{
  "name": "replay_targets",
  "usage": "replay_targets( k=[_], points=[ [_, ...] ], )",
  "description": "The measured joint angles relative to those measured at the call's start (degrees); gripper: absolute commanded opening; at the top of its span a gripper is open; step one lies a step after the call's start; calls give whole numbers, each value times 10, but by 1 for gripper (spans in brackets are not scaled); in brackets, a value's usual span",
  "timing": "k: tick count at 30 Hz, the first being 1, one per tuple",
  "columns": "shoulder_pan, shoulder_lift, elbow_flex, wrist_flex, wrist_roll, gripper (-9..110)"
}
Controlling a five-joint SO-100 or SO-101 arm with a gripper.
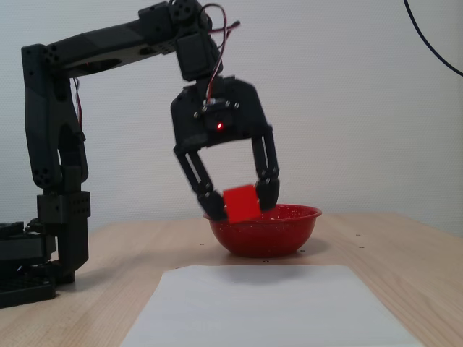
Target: Grasp the red cube and put it in the red bowl.
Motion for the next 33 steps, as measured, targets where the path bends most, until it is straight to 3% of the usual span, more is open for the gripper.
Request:
replay_targets(
  k=[23, 33],
  points=[
    [294, -18, -52, -30, -33, 0],
    [368, -88, -103, -75, -38, 0]
  ],
)
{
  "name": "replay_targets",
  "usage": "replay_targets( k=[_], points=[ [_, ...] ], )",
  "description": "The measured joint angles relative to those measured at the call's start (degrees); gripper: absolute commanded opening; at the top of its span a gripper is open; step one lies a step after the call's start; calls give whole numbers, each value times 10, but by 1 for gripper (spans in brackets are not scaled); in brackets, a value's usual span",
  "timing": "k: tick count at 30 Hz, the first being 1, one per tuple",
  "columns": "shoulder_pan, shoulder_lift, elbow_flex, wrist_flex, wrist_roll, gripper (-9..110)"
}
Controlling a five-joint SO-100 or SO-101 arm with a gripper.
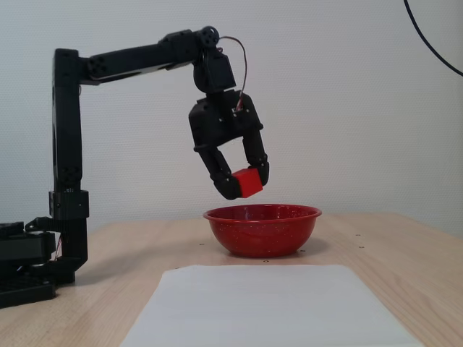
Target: Grasp the red cube and put it in the red bowl.
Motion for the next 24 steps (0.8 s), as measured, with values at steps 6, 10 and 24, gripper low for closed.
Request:
replay_targets(
  k=[6, 10, 24],
  points=[
    [14, -50, -21, -13, 1, 10],
    [13, -56, -22, -24, 1, 22],
    [11, -57, -23, -27, 1, 14]
  ],
)
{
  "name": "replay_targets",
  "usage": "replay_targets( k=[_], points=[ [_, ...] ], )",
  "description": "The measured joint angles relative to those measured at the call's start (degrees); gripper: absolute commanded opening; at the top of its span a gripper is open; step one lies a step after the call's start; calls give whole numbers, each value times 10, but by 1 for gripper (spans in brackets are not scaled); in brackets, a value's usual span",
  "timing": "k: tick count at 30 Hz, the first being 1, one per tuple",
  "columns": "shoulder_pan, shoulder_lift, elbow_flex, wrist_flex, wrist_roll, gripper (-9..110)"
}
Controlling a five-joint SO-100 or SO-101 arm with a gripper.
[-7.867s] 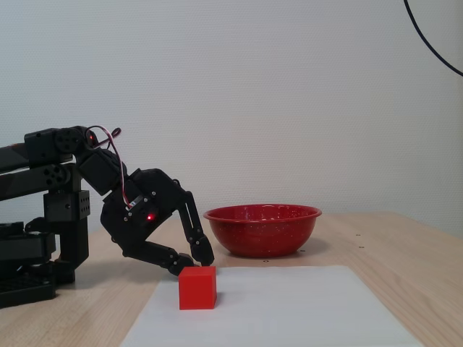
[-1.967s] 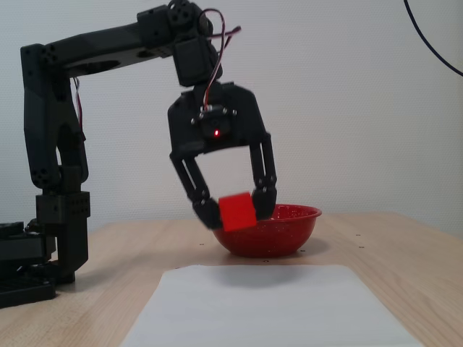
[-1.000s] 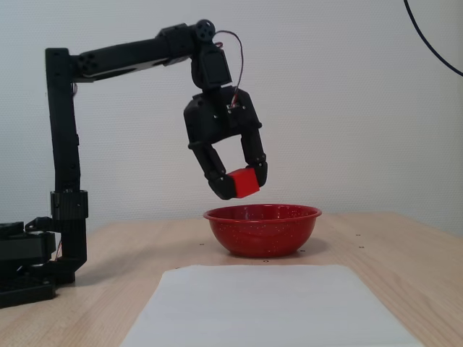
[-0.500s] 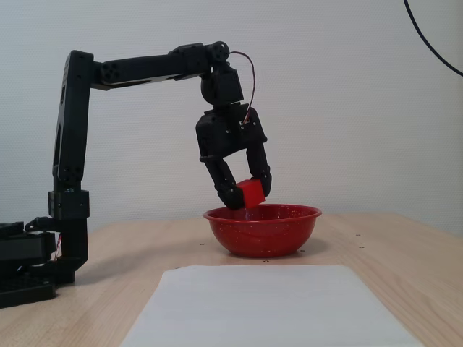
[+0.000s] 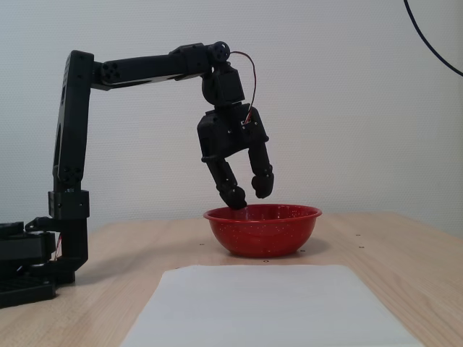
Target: Grasp the red cube and put it in the red bowl.
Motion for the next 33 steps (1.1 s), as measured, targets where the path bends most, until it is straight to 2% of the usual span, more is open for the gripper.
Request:
replay_targets(
  k=[7, 15, 25, 33],
  points=[
    [-7, 0, 0, 12, 0, 0],
    [-42, 18, 0, 45, -9, 0],
    [-110, 148, 3, 80, -10, 0],
    [-200, 323, 197, 14, 4, 0]
  ],
)
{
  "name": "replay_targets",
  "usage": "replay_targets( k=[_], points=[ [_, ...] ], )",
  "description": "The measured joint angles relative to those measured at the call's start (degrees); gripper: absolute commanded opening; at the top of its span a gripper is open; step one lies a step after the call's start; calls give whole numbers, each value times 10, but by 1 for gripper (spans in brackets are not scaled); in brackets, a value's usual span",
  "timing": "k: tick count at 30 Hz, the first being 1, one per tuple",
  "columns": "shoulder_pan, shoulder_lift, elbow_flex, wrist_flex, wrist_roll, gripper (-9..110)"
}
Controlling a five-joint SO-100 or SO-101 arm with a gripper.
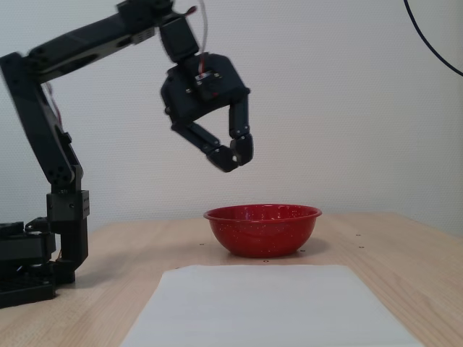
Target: Grasp the red cube and put it in the red bowl.
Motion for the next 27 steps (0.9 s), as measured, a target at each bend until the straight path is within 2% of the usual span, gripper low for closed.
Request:
replay_targets(
  k=[13, 27],
  points=[
    [-77, 236, 341, -228, 0, 0],
    [-82, 420, 669, -508, 0, 0]
  ],
)
